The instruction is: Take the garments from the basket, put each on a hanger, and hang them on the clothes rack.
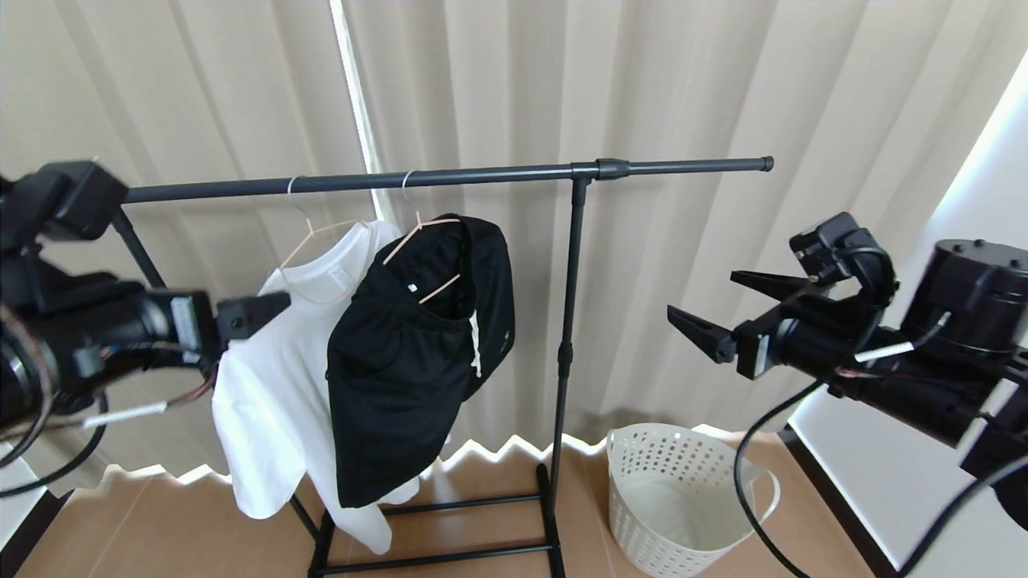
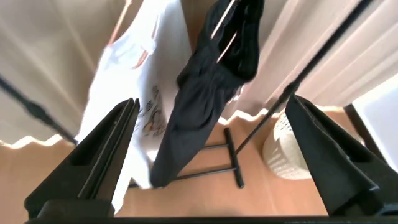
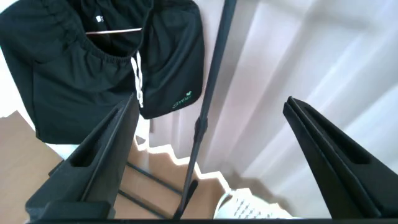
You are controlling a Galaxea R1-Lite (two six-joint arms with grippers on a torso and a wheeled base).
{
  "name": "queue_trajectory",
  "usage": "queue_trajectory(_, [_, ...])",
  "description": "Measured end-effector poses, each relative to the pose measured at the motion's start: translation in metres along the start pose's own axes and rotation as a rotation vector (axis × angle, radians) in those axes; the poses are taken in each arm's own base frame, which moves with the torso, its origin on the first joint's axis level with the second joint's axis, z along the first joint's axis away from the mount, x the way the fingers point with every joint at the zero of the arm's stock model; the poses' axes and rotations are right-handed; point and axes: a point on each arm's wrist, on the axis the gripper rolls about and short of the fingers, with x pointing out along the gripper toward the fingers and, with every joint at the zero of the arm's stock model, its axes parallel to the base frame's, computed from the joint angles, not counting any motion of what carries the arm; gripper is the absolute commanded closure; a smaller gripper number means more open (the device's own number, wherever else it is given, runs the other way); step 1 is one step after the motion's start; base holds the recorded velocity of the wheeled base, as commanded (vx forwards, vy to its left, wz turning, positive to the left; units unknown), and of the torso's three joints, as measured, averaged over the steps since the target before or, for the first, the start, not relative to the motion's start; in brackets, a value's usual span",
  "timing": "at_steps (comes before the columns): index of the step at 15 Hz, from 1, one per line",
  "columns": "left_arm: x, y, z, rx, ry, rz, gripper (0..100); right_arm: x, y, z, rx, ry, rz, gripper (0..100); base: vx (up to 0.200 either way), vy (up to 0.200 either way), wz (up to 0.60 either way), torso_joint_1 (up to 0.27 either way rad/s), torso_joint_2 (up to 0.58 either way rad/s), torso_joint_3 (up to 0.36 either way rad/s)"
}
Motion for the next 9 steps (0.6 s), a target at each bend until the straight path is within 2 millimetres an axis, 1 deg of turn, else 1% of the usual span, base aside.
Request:
queue_trajectory(1, [-0.023, 0.004, -0.023, 0.034, 0.014, 0.001, 0, -0.020, 0.007, -0.004, 0.009, 0.032, -0.010, 0, 0.000, 0.000, 0.00, 0.000, 0.00, 0.000])
queue_trajectory(2, [-0.039, 0.007, -0.044, 0.052, 0.032, 0.001, 0, -0.040, 0.015, -0.009, 0.011, 0.056, -0.012, 0, 0.000, 0.000, 0.00, 0.000, 0.00, 0.000])
queue_trajectory(4, [-0.070, 0.012, -0.092, 0.082, 0.063, -0.001, 0, -0.083, 0.030, -0.031, 0.005, 0.125, -0.031, 0, 0.000, 0.000, 0.00, 0.000, 0.00, 0.000])
queue_trajectory(6, [-0.092, 0.016, -0.126, 0.089, 0.055, -0.001, 0, -0.119, 0.041, -0.053, -0.013, 0.170, -0.062, 0, 0.000, 0.000, 0.00, 0.000, 0.00, 0.000])
queue_trajectory(9, [-0.115, 0.021, -0.168, 0.089, 0.030, 0.003, 0, -0.158, 0.046, -0.076, -0.030, 0.206, -0.067, 0, 0.000, 0.000, 0.00, 0.000, 0.00, 0.000])
